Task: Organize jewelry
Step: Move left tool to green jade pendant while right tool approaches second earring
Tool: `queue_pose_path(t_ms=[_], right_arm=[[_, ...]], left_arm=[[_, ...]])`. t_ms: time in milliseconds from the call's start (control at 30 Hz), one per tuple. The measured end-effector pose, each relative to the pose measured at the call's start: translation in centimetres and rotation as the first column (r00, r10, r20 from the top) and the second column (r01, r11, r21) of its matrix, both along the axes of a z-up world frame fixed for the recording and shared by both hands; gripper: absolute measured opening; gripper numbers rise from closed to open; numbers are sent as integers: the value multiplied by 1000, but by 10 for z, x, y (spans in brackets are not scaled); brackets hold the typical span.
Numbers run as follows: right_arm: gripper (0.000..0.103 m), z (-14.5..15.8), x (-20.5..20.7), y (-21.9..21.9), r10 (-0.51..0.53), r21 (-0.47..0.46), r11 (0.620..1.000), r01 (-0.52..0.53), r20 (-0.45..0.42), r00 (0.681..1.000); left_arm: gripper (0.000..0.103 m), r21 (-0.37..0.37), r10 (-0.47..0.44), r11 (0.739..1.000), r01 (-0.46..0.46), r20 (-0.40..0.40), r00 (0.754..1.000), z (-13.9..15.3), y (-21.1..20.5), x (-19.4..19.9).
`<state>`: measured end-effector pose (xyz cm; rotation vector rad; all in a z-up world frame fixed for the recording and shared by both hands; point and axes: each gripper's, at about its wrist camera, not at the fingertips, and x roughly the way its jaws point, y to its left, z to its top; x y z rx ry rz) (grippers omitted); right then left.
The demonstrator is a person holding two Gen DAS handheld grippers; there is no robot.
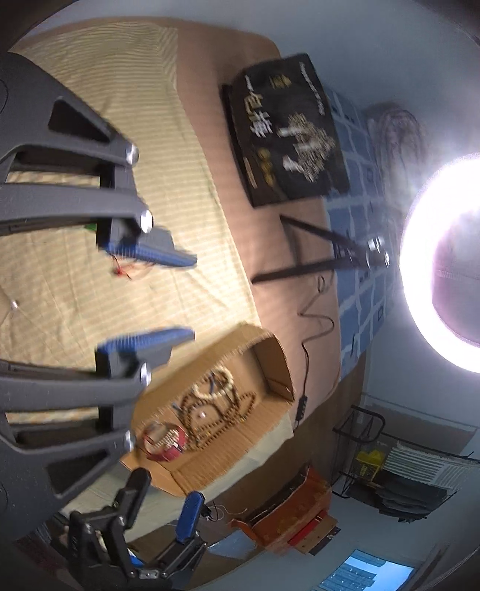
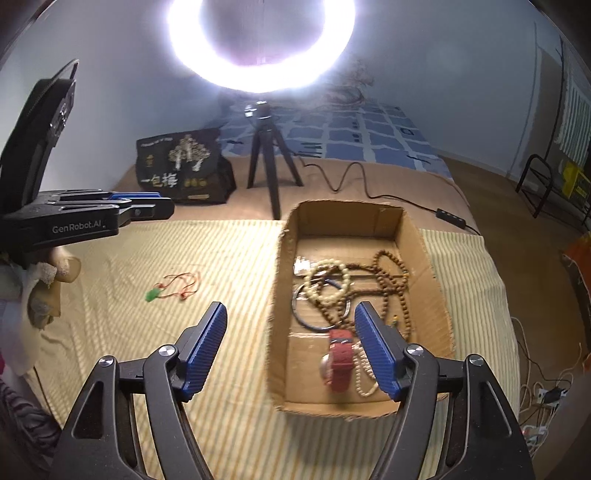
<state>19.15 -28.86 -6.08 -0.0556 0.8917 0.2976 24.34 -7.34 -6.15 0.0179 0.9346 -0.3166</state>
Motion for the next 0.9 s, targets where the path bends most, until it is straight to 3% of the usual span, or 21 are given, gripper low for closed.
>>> queue_pose_path(t_ms=[233, 367, 733, 900], right_arm=[[71, -5, -15, 38, 51, -44, 998, -50, 26, 998], [72, -12, -26, 56, 97, 0, 995, -97, 4, 995], [71, -52, -44, 100, 207, 2, 978, -208, -101, 973], [71, -65, -51, 115, 257, 4, 966, -259, -130, 958]], left_arm=[[38, -21, 57, 998, -59, -57, 997, -22, 49, -8], [38, -32, 79, 996, -82, -87, 993, -35, 67, -8], [38, 43, 35, 999, -27, -175, 984, -78, 67, -17], [38, 35, 31, 999, -25, -209, 977, -90, 67, -15]])
